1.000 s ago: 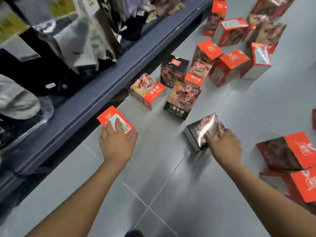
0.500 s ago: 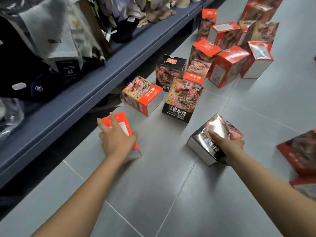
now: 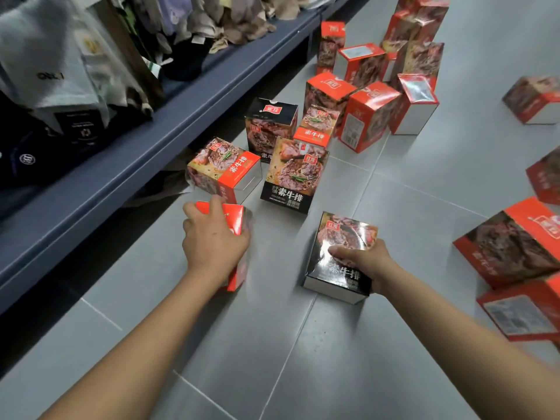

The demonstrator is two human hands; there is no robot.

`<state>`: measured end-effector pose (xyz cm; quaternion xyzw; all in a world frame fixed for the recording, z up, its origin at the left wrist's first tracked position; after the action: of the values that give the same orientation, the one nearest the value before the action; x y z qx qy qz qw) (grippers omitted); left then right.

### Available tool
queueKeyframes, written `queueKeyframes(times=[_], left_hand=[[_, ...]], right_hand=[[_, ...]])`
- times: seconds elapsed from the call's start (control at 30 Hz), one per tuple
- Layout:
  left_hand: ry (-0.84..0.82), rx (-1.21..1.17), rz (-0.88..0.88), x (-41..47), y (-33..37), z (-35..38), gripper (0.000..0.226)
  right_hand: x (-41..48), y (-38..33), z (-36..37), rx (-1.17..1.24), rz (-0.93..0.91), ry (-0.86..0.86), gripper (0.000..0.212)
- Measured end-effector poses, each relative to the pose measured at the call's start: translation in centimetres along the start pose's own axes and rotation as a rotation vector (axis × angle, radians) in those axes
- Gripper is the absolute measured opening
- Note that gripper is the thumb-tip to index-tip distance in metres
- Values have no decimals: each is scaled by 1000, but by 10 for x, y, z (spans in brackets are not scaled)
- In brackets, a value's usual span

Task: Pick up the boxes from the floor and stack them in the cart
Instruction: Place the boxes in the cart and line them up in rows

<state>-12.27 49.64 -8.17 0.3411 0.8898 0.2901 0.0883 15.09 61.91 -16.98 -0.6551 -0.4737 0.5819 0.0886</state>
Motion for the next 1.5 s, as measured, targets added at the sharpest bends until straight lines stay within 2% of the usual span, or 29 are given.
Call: queueKeyframes(times=[0.1,0.23,0.3,0.43,0.6,0.8,0.9,0.97,1.0,1.1,1.17,1.27,1.37,1.5], left_hand=[[143,-172,123,-18,1,-5,71],[174,-268,307,-44,-9,4,73],[174,-324,289,-55,-19,5,75],[131,-367,214,-68,-42,3,77],[108,-410,204,-70,-43,2,73],[102,-429,166,-72,-44,3,75],[82,-435,156,-70,-44,3,79],[62,-408,140,-68,-44,2,84],[54,-382,122,-67,-44,0,87],[16,-227,55,-60,-38,-7,100],[-52,-25,37,-50,-29,-9,105],[-231,200,-13,-33,-21,0,108],[-336,223,-57,-21,-16,8,103],[-383,162,-149,-11,-12,-18,97]], right_hand=[[1,2,2,43,-42,-8,82],[-1,5,4,57,-120,1,75],[-2,6,6,71,-154,-11,66],[-7,7,12,26,-264,-9,70],[-28,3,15,34,-386,-16,64],[-35,14,17,29,-396,-65,79],[-30,19,12,90,-321,-83,98],[-25,20,7,84,-273,-106,116],[-24,19,3,86,-261,-110,112],[-26,8,-7,118,-275,-89,71],[-28,-1,-10,111,-294,-79,63],[-24,-12,-6,30,-309,-90,79],[-25,-29,0,-39,-328,-95,94],[-47,-66,2,-27,-287,-115,100]])
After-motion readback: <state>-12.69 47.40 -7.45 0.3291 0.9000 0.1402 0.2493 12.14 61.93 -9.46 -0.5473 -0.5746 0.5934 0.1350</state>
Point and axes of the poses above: each hand's wrist, its own x-axis towards the middle knuckle, its own z-axis out of the palm, y = z × x, the point moved 7 cm from there along x, towards the middle knuckle, and after that the axes turned 11 degrees about -x, right-handed, at the moved point
